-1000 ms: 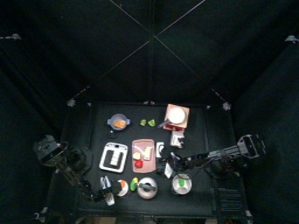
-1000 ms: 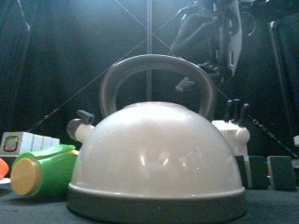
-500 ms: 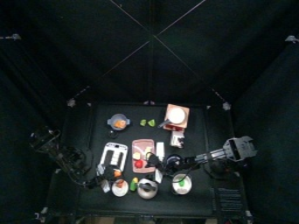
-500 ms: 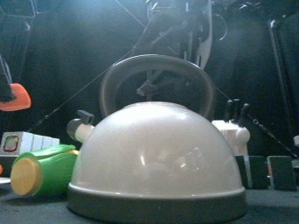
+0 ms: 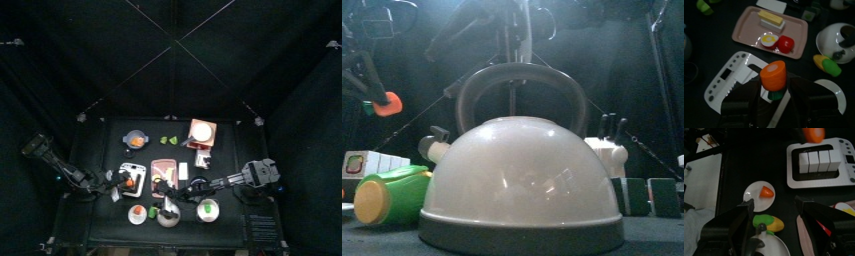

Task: Grab carrot bottom

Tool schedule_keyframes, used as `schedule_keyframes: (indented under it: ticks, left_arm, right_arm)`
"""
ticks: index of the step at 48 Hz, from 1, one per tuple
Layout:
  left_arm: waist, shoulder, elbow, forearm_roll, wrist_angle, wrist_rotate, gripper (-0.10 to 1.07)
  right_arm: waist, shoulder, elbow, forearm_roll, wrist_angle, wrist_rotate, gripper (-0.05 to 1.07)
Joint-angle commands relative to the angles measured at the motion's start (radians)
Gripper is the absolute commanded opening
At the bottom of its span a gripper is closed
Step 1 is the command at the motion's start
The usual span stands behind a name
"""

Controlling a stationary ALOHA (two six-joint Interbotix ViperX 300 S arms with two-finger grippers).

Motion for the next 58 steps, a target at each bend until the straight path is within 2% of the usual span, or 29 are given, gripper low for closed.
schedule_keyframes:
  ticks: [1,11,18,25,33,45,58]
  left_arm:
    - [0.06,-0.043,0.003,0.0,-0.043,0.064,0.62]
    - [0.115,-0.048,0.041,-0.028,-0.21,0.21,0.62]
    - [0.126,-0.048,0.054,-0.044,-0.236,0.255,0.62]
    - [0.137,-0.048,0.078,-0.063,-0.236,0.264,0.62]
    - [0.137,-0.048,0.078,-0.064,-0.236,0.264,0.62]
    - [0.138,-0.048,0.078,-0.063,-0.236,0.264,0.62]
    - [0.147,-0.048,0.078,-0.048,-0.238,0.264,0.62]
  right_arm:
    - [0.002,0.023,-0.086,-0.008,-0.003,-0.002,0.96]
    - [0.003,0.078,-0.155,-0.054,-0.003,-0.003,0.96]
    - [0.005,0.118,-0.184,-0.118,-0.003,-0.008,0.96]
    - [0.005,0.178,-0.219,-0.198,-0.003,-0.008,0.96]
    - [0.021,0.238,-0.262,-0.239,-0.003,-0.008,0.96]
    - [0.031,0.304,-0.295,-0.255,-0.003,-0.008,0.96]
    - [0.049,0.337,-0.313,-0.256,-0.003,-0.008,0.96]
